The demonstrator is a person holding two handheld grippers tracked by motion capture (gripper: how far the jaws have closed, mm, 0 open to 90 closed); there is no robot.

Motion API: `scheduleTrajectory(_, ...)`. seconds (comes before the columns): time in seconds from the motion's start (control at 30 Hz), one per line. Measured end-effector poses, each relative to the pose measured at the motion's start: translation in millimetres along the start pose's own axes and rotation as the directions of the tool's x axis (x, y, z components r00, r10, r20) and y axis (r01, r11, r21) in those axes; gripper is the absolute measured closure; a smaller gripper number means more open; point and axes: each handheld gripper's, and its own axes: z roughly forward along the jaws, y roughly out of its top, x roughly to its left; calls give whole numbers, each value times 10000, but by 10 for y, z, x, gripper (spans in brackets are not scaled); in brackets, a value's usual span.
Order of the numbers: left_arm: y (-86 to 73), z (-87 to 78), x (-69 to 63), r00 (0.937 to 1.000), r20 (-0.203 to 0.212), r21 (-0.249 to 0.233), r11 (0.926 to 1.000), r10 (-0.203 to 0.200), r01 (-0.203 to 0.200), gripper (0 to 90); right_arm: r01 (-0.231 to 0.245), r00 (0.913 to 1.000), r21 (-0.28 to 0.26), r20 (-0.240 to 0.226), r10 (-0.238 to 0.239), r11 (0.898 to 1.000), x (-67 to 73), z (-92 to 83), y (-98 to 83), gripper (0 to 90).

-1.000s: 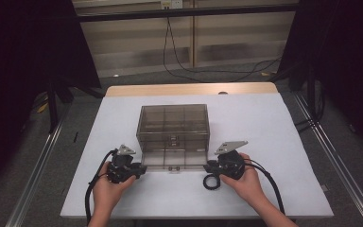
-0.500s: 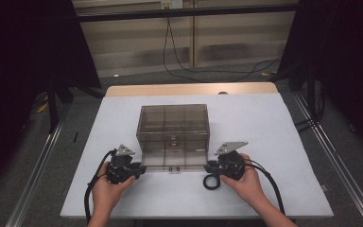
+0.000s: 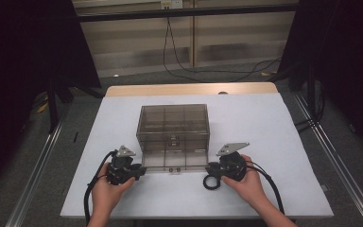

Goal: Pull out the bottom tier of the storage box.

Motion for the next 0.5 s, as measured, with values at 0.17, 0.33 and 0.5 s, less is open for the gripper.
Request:
scheduleTrajectory(0.17, -7, 5, -11, 9999, -46, -126, 9998, -125, 124, 698, 41, 10000, 58, -35, -41, 10000, 10, -8, -2, 750)
scheduleTrajectory(0.33, -8, -8, -18, 9999, -88, -91, 9999, -61, 60, 699, 21, 10000, 97, -63, -20, 10000, 20, -14, -3, 751)
scheduleTrajectory(0.5, -8, -26, -19, 9999, -113, -56, 10000, 9, -10, 703, 99, 9999, 71, -109, -98, 9999, 27, -14, -7, 752)
